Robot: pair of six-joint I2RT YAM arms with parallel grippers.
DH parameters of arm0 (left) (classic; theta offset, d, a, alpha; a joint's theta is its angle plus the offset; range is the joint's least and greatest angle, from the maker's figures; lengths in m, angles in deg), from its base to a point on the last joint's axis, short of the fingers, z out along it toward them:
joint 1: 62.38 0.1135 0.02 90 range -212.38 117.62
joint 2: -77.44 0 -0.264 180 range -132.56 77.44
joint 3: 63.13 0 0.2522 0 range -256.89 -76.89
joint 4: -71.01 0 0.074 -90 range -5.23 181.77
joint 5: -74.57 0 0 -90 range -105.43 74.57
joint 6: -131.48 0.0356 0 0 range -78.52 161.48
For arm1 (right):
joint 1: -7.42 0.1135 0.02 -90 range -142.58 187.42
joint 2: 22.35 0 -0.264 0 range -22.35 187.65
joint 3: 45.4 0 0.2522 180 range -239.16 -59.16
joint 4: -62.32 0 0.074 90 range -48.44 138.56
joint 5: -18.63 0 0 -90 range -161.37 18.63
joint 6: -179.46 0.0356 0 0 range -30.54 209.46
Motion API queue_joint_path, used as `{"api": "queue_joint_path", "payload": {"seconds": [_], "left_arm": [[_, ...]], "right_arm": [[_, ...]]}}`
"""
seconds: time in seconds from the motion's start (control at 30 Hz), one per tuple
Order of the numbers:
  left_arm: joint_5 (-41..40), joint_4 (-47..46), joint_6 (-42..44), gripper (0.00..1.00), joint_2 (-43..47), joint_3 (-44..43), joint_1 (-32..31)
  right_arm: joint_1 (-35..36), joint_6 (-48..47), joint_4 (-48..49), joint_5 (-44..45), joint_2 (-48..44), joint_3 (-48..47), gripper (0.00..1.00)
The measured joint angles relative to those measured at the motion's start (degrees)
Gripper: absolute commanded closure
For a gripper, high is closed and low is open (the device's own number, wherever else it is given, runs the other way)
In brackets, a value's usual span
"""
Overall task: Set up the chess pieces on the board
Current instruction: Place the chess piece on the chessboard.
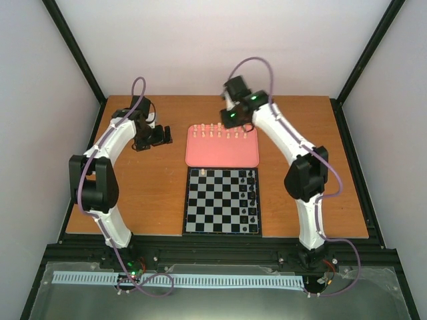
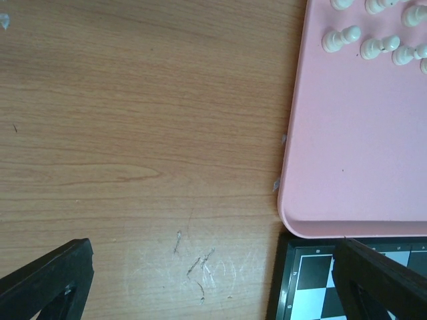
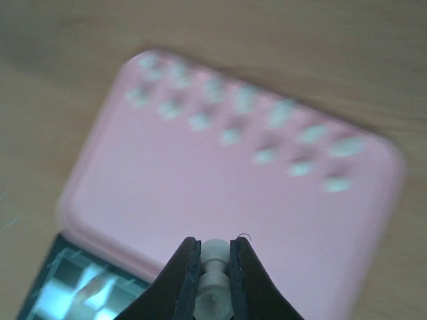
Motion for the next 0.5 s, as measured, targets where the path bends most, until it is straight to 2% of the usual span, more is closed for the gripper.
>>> {"api": "queue_joint_path", "payload": {"seconds": [0.23, 0.33, 0.5], "left_arm": [[0.0, 0.0, -0.3, 0.00, 2.6, 1.9, 0.1], [0.0, 0.0, -0.6, 0.00, 3.2, 2.3, 0.1], [-0.3, 0.0, -1.0, 0.00, 3.7, 3.3, 0.2]], "right_arm": [[17.1, 0.7, 3.5, -4.1, -1.9, 11.1, 0.97], [19.9, 1.1, 3.7, -6.2, -1.4, 12.8, 0.97], [20.1, 0.9, 4.2, -6.5, 1.0, 11.2, 0.97]]}}
